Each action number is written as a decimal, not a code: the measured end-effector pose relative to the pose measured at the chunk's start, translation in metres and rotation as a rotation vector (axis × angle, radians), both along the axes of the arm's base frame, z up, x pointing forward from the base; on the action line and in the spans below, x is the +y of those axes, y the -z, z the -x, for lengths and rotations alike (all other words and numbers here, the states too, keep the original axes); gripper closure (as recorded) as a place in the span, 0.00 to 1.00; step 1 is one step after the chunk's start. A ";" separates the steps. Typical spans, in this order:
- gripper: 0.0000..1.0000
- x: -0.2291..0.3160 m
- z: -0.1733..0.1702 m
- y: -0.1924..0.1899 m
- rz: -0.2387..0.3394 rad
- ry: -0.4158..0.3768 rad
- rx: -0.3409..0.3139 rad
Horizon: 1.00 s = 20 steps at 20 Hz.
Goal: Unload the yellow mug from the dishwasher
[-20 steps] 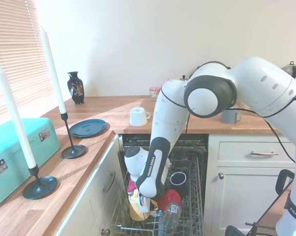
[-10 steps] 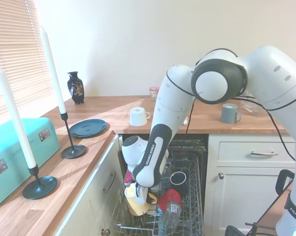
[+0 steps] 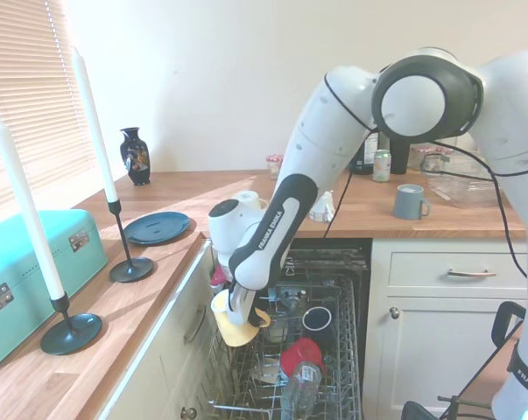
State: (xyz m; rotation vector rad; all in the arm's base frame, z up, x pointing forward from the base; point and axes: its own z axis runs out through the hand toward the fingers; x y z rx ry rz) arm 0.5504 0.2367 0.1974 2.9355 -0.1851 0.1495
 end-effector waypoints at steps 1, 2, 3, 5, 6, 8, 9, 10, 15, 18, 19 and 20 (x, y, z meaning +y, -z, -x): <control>1.00 0.004 -0.001 -0.010 -0.001 0.007 -0.005; 1.00 0.009 -0.002 -0.020 -0.005 0.013 -0.015; 1.00 0.018 -0.009 -0.036 -0.028 0.015 -0.048; 1.00 0.029 -0.023 -0.068 -0.064 0.026 -0.102; 1.00 0.029 -0.029 -0.081 -0.073 0.034 -0.116; 1.00 0.020 -0.036 -0.098 -0.082 0.059 -0.130; 1.00 0.015 -0.040 -0.104 -0.087 0.070 -0.137; 1.00 0.010 -0.042 -0.110 -0.092 0.081 -0.143; 1.00 -0.015 -0.051 -0.146 -0.112 0.135 -0.195; 1.00 -0.045 -0.051 -0.174 -0.116 0.175 -0.224; 1.00 -0.054 -0.049 -0.183 -0.117 0.186 -0.232; 1.00 -0.063 -0.045 -0.191 -0.117 0.196 -0.240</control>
